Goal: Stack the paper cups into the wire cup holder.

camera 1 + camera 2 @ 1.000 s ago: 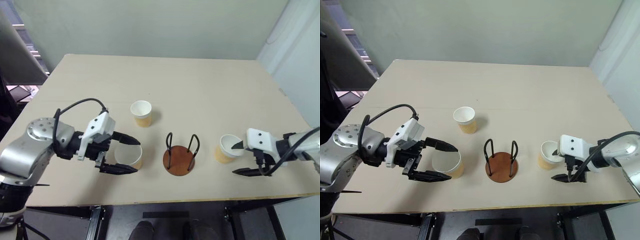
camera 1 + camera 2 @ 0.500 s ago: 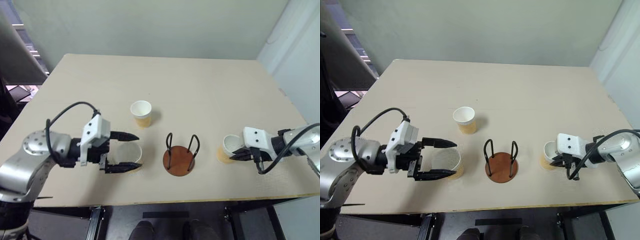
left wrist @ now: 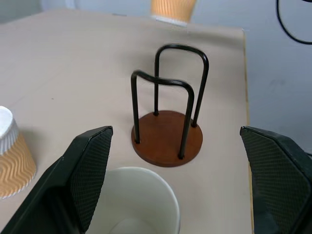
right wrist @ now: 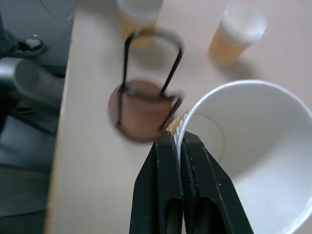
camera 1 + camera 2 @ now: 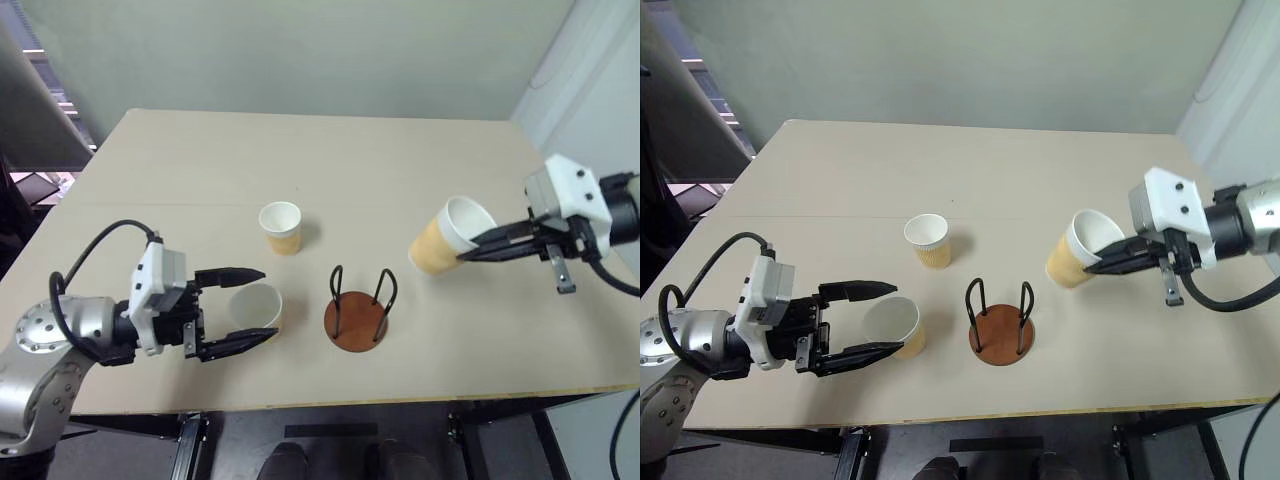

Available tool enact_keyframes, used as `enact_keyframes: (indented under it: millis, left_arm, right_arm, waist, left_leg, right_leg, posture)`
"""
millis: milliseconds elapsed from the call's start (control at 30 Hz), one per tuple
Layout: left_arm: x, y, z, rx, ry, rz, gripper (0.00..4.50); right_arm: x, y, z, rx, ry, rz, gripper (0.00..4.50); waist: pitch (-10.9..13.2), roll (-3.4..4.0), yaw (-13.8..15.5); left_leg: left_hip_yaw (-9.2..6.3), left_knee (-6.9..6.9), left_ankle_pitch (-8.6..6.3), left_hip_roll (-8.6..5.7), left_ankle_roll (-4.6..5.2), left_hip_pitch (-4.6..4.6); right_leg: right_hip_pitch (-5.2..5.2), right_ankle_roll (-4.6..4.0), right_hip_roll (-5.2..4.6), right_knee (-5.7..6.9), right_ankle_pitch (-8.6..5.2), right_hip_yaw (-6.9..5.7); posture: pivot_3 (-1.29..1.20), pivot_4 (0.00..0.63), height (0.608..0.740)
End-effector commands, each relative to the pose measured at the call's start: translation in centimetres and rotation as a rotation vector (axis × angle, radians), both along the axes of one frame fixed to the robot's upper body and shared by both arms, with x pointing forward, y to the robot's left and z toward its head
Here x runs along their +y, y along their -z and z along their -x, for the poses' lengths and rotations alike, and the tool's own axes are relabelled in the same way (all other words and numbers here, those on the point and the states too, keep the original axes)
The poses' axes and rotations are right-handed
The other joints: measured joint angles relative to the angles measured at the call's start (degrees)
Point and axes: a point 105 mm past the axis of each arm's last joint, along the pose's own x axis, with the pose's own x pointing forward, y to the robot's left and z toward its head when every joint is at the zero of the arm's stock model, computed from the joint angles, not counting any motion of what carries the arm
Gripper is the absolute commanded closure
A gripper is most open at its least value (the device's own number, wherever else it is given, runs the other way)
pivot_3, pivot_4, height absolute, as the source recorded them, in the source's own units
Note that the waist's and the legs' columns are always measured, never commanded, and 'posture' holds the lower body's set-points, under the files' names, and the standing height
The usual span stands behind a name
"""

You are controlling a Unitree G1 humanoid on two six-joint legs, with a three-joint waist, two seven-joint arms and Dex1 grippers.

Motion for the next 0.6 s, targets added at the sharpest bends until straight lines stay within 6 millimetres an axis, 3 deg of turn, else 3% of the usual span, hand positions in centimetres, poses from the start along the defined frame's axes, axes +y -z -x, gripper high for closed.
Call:
enact_keyframes:
  millis: [33, 100, 233, 333, 600]
  left_arm:
    - [-0.6, -1.0, 0.3, -0.048, 0.013, 0.001, 0.00]
    - [-0.5, -1.0, 0.2, -0.048, 0.010, -0.003, 0.00]
    - [-0.7, -0.7, 0.1, -0.036, 0.013, -0.016, 0.00]
    - [-0.5, -0.6, 0.2, -0.026, 0.003, -0.022, 0.00]
    - [-0.5, -0.3, 0.6, -0.008, -0.015, -0.030, 0.00]
  right_arm:
    - [2.6, -1.0, 0.9, -0.042, -0.130, -0.017, 4.48]
    - [4.0, -1.1, 1.1, -0.039, -0.192, -0.033, 4.48]
    - [6.0, 1.0, 1.2, 0.000, -0.265, -0.001, 4.48]
    - [6.3, 2.3, 1.1, 0.023, -0.282, 0.025, 4.48]
    - [6.7, 3.2, 0.4, 0.010, -0.283, 0.050, 4.48]
  waist:
    - [0.0, 0.00, -0.1]
    - [0.0, 0.01, -0.3]
    - [0.0, 0.01, -0.3]
    - [0.0, 0.01, -0.2]
    - [0.0, 0.01, -0.3]
  left_leg:
    - [0.03, 0.00, 0.00, 0.00, 0.00, 0.04]
    - [0.10, 0.00, -0.01, 0.00, 0.01, 0.10]
    - [0.09, 0.01, -0.01, 0.02, 0.01, 0.11]
    - [0.08, 0.02, -0.03, 0.00, 0.02, 0.08]
    - [0.10, 0.00, -0.08, 0.04, -0.03, 0.10]
  right_leg:
    - [0.00, 0.00, 0.00, 0.02, 0.00, 0.05]
    - [0.01, 0.00, 0.02, 0.07, 0.00, 0.09]
    - [0.01, -0.03, 0.04, 0.10, -0.01, 0.10]
    - [0.01, -0.03, -0.02, 0.09, -0.02, 0.11]
    - [0.00, -0.07, 0.01, 0.08, -0.04, 0.12]
  posture:
    - [0.00, 0.150, 0.740]
    - [0.00, 0.150, 0.740]
    - [0.00, 0.150, 0.740]
    - [0.00, 0.150, 0.740]
    - [0.00, 0.150, 0.740]
